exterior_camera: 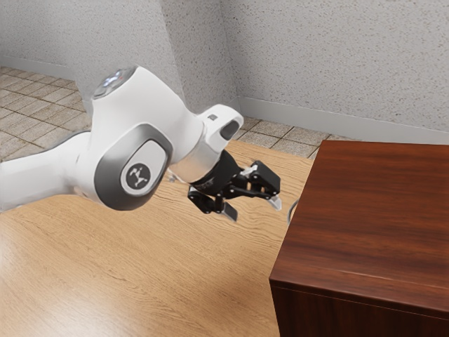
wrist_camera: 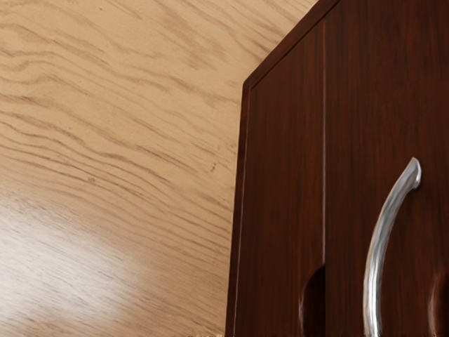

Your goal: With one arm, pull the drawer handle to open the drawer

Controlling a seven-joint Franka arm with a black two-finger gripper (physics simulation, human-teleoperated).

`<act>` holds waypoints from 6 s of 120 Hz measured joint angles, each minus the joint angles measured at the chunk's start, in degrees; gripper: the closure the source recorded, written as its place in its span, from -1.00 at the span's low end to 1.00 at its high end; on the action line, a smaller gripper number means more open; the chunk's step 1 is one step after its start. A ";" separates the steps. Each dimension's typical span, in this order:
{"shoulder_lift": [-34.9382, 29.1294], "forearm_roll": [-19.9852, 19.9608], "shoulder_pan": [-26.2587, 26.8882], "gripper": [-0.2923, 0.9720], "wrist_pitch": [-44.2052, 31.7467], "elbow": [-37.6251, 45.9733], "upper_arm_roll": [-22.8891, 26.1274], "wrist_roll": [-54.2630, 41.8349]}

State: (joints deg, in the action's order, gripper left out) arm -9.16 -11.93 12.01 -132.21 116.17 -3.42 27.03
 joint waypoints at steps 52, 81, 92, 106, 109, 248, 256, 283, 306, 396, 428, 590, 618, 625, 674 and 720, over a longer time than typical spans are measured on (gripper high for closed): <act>1.85 -2.72 -0.06 -0.50 -2.75 -0.11 0.34 -5.71; 2.64 -2.95 0.01 -0.44 -3.91 -0.13 0.98 -7.59; 2.68 -2.99 -0.02 -0.29 -4.27 -0.09 1.16 -8.08; 2.70 -2.97 -0.06 -0.17 -4.57 -0.06 1.45 -8.54; 2.72 -2.97 -0.09 -0.15 -4.70 -0.06 1.63 -8.62; 1.93 -2.10 -2.97 -0.02 -5.60 1.70 1.90 -10.37; 1.84 -2.02 -3.38 -0.02 -5.60 1.86 1.89 -10.42; 1.73 -1.27 -5.41 -0.02 -5.59 1.98 1.83 -10.60; 1.89 -0.12 -6.78 -0.01 -5.59 1.91 1.78 -10.69; 0.65 0.90 -9.42 -0.01 -5.30 2.85 1.58 -11.99; -0.69 0.60 -11.33 -0.01 -5.09 4.27 1.49 -12.63; -10.17 1.02 -16.17 -0.01 -3.99 10.68 1.39 -12.30; -12.27 3.07 -14.74 -0.09 3.24 3.31 1.30 -8.55; -11.99 4.03 -13.13 -0.18 7.80 -0.51 0.67 -5.01; -3.94 16.94 -3.81 -0.48 41.76 -21.07 -9.06 31.73; -3.20 13.70 -6.31 -0.53 44.83 -17.69 -5.93 53.34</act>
State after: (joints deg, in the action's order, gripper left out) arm -12.36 1.77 5.69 -87.38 98.48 -9.34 80.37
